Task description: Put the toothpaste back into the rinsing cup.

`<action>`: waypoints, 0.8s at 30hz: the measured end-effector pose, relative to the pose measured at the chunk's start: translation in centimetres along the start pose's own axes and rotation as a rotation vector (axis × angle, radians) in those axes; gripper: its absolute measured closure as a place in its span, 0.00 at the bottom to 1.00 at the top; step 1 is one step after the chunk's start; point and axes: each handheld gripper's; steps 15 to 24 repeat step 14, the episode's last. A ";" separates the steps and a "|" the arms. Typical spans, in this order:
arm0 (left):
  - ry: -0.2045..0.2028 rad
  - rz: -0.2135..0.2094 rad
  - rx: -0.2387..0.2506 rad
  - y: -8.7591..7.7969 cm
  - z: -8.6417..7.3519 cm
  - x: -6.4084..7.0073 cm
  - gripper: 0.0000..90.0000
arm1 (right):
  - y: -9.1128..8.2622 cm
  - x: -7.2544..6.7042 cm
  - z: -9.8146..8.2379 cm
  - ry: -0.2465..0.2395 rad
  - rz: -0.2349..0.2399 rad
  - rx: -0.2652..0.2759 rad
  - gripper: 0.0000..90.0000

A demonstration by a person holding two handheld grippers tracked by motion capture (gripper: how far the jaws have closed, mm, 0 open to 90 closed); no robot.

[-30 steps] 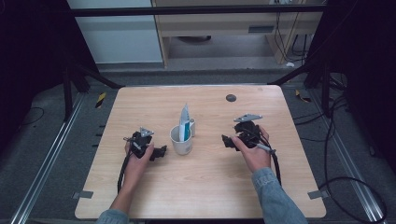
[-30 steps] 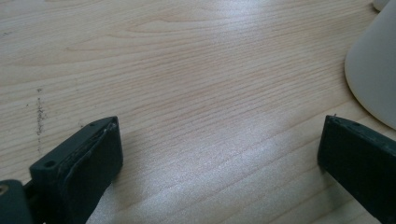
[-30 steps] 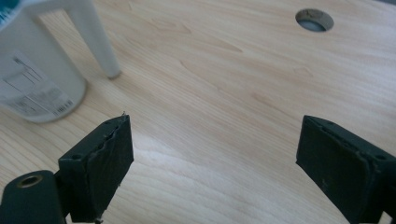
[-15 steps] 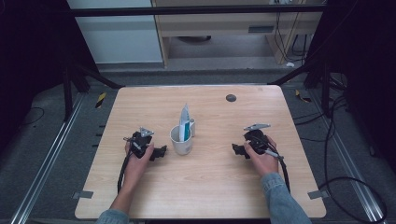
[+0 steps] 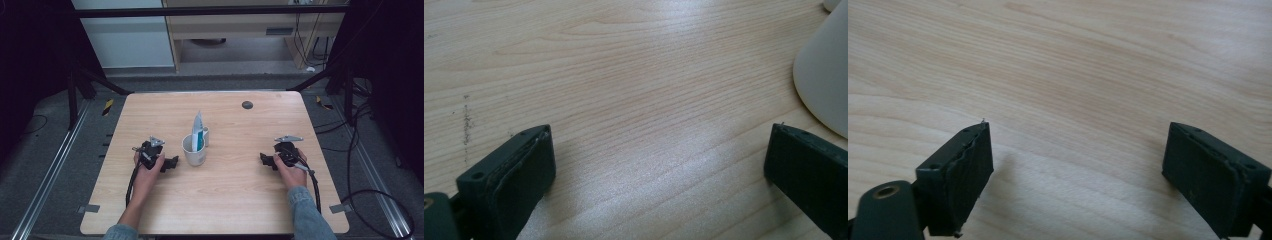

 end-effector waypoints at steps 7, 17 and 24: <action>0.000 0.000 0.000 0.0 0.0 0.0 0.00 | 0.4 0.2 -0.2 -0.025 -0.036 0.014 0.11; 0.003 0.003 0.000 0.0 0.0 0.0 0.00 | 0.4 -0.2 -0.2 0.017 -0.085 0.005 0.10; 0.003 0.003 0.000 0.0 0.0 0.0 0.00 | 0.4 -0.2 -0.2 0.017 -0.085 0.005 0.10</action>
Point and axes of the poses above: each handheld gripper's, and its own axes: y roughly forward along the jaws, z roughly out of its top, x roughly to its right, and after that the axes turned 12 degrees about -y, right-handed
